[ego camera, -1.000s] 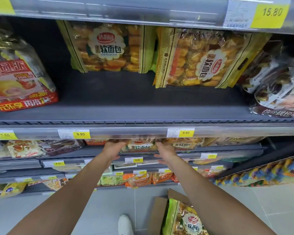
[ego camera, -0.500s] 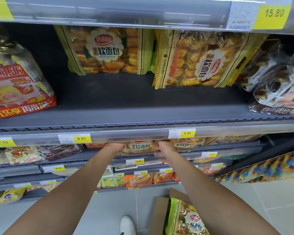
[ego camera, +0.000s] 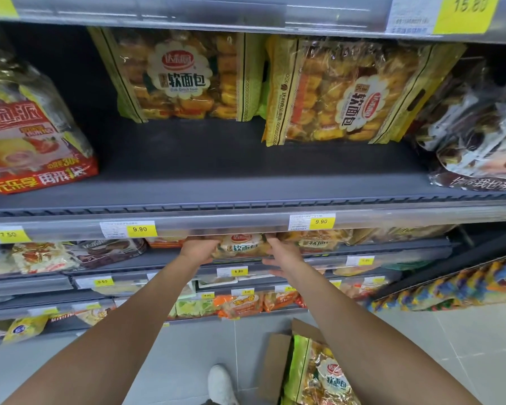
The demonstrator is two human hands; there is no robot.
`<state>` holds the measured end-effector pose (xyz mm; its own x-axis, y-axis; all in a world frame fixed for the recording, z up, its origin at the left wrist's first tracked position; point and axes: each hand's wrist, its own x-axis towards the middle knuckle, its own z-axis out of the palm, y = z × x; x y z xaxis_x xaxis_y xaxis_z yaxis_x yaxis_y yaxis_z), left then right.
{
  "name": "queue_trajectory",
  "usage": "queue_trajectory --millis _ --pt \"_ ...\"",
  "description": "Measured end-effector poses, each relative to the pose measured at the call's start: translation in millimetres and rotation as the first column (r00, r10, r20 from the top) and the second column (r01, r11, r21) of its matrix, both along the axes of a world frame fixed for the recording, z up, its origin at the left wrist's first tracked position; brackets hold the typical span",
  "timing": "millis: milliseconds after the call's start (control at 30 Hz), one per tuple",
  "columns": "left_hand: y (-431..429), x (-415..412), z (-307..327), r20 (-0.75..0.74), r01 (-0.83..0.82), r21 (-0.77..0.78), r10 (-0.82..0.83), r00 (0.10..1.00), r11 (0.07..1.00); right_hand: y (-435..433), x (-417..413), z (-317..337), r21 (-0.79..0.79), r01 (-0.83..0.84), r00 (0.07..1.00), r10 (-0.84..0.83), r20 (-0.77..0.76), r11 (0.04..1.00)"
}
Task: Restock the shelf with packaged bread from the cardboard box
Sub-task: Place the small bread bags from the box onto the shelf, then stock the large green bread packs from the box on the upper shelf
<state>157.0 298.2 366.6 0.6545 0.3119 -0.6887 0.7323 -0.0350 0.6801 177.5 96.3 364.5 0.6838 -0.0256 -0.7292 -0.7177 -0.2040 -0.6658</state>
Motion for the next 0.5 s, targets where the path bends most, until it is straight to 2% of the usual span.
queue_trajectory --millis 167,233,300,367,500 --pt "-22 -24 14 0.163 -0.029 0.034 0.023 0.986 0.999 -21 -27 3 0.0 -0.1 0.994 0.1 0.037 0.995" --pt "-32 -40 14 0.188 0.032 0.113 -0.052 0.981 0.993 -38 -41 -3 -0.026 -0.139 0.988 0.14 0.061 0.99" --pt "-46 -58 11 0.181 0.063 0.207 -0.101 0.978 0.976 -58 -59 -6 -0.081 -0.178 0.978 0.186 0.095 0.981" --pt "-63 -77 0 0.197 0.076 0.232 -0.124 0.973 0.97 -81 -78 -7 -0.122 -0.203 0.966 0.219 0.138 0.971" --pt "-108 -113 -12 0.172 0.138 0.179 -0.169 0.971 0.974 -135 -116 -14 -0.221 -0.264 0.943 0.3 0.145 0.939"
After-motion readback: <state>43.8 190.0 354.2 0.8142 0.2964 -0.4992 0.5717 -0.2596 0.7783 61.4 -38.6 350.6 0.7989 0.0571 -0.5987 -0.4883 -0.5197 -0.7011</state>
